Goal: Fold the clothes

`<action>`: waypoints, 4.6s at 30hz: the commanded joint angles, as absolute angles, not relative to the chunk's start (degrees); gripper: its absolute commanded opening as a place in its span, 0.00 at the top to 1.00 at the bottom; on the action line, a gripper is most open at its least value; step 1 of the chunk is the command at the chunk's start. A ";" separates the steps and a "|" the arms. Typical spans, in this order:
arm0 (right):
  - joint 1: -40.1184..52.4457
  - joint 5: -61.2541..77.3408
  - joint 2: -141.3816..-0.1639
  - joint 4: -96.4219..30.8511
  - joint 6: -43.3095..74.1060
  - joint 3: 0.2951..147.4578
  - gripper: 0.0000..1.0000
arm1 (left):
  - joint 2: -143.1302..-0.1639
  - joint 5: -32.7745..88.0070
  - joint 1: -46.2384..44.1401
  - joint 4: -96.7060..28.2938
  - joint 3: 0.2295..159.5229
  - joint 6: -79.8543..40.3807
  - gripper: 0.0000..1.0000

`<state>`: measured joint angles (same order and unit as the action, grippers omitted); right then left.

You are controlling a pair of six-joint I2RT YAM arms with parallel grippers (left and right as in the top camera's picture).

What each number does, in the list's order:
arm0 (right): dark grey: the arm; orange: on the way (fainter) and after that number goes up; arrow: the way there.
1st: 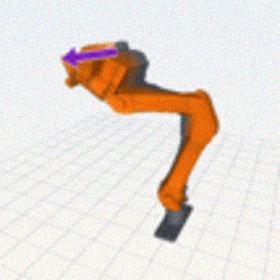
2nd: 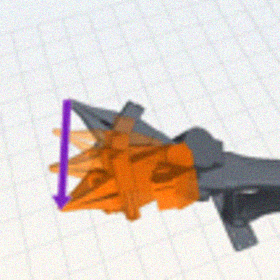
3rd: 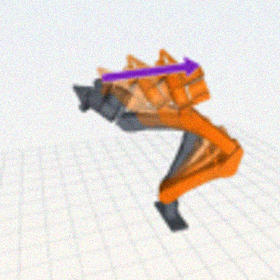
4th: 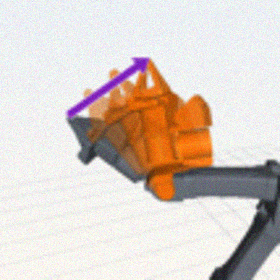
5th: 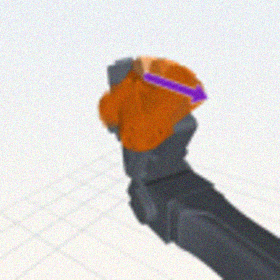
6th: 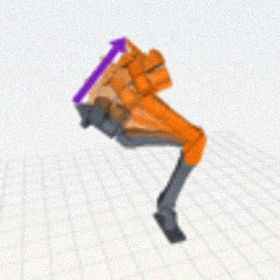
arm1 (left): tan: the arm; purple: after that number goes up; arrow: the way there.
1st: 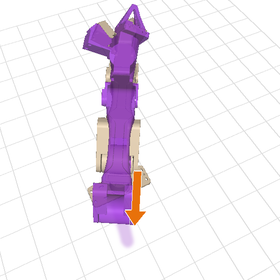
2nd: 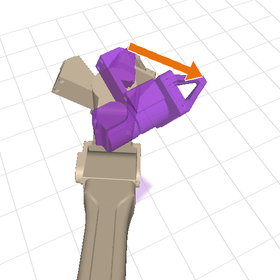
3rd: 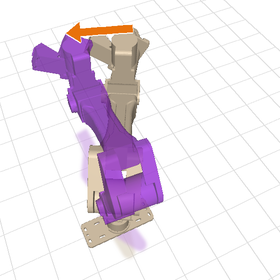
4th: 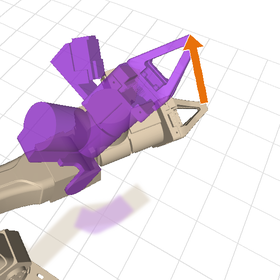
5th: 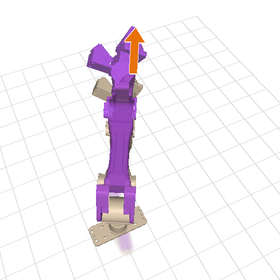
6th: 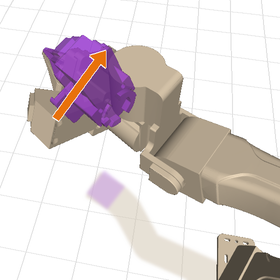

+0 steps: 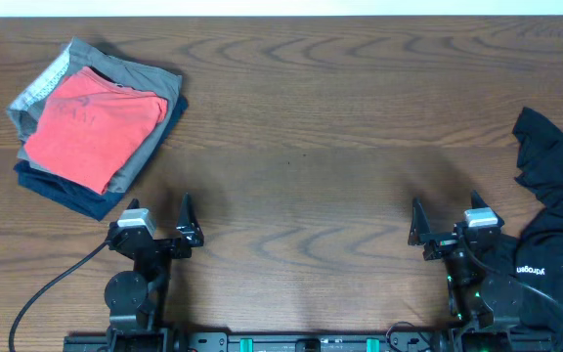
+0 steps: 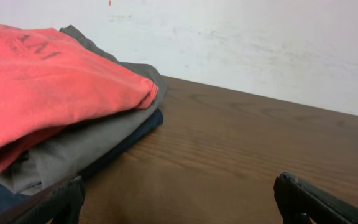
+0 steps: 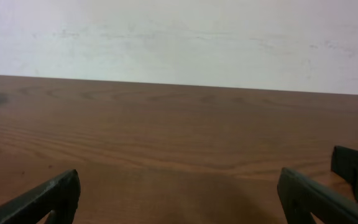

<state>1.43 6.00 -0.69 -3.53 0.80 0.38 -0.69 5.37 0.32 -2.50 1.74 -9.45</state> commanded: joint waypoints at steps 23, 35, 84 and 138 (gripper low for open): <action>1.67 6.44 -0.49 -4.14 3.20 0.58 0.01 | -0.78 11.66 0.19 -4.32 2.70 -10.22 0.02; 1.67 5.10 -15.27 -18.92 8.32 14.63 0.01 | -22.02 11.84 0.19 -19.64 21.74 -10.15 0.02; -6.42 -23.75 -81.41 -36.29 37.71 30.65 0.13 | -67.61 19.49 0.19 -53.52 52.10 -10.00 0.02; 20.56 5.87 -79.13 3.07 29.52 31.22 0.01 | -67.99 22.09 0.01 -41.58 51.94 -17.34 0.02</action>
